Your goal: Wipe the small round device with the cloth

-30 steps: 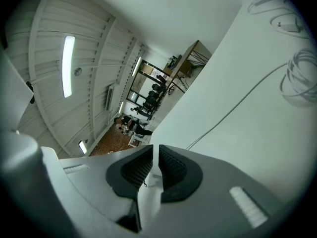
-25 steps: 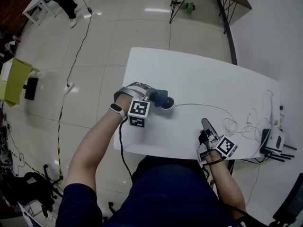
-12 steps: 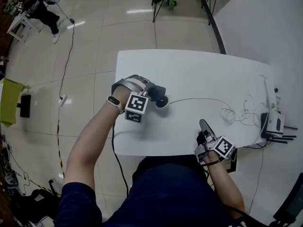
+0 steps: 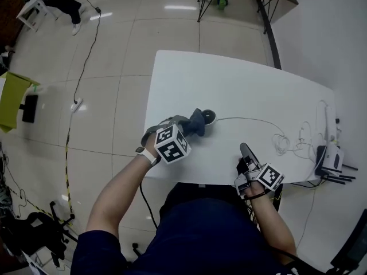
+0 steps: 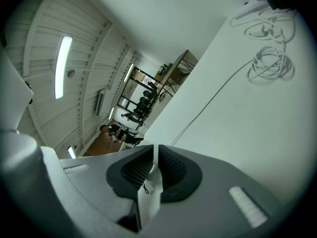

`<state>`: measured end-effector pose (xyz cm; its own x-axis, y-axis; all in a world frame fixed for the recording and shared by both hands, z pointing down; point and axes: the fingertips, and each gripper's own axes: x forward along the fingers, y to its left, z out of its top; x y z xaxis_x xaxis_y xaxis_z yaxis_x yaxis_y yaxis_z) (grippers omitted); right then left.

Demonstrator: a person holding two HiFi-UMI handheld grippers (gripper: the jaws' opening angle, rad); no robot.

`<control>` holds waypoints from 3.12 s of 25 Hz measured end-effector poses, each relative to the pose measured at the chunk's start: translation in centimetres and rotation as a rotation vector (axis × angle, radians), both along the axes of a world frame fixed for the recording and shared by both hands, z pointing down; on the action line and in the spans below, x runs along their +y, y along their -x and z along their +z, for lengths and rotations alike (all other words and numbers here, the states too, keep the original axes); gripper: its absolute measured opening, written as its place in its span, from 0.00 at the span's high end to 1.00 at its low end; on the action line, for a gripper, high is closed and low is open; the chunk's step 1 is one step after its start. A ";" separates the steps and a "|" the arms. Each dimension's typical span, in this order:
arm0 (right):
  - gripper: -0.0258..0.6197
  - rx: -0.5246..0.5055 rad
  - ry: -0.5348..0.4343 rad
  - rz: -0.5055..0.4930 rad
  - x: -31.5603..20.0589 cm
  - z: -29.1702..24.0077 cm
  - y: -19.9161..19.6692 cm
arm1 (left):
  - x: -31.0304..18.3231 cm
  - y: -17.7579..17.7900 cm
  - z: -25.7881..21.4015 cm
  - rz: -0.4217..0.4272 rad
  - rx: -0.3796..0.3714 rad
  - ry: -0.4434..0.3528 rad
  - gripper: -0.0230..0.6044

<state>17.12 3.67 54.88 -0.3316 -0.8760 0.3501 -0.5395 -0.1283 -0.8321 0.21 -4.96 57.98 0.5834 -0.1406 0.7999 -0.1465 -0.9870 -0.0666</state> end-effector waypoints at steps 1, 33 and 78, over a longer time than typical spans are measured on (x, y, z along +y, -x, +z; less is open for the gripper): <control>0.91 -0.003 -0.002 -0.013 -0.2 -0.1 0.5 | 1.0 -0.2 0.0 -0.062 0.048 0.066 0.81; 0.91 -0.103 -0.040 -0.145 -3.3 -0.3 -0.8 | -4.3 -4.0 -7.9 -0.540 0.277 0.231 0.81; 0.91 -0.063 -0.007 -0.249 -2.5 0.0 4.4 | 4.8 9.4 5.7 -1.028 0.130 0.406 0.58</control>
<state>12.70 1.16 54.89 -0.5589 -0.7668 0.3158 -0.5004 0.0082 -0.8658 -9.19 -0.20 63.69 0.4224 -0.3467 0.8375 -0.8893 -0.3370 0.3091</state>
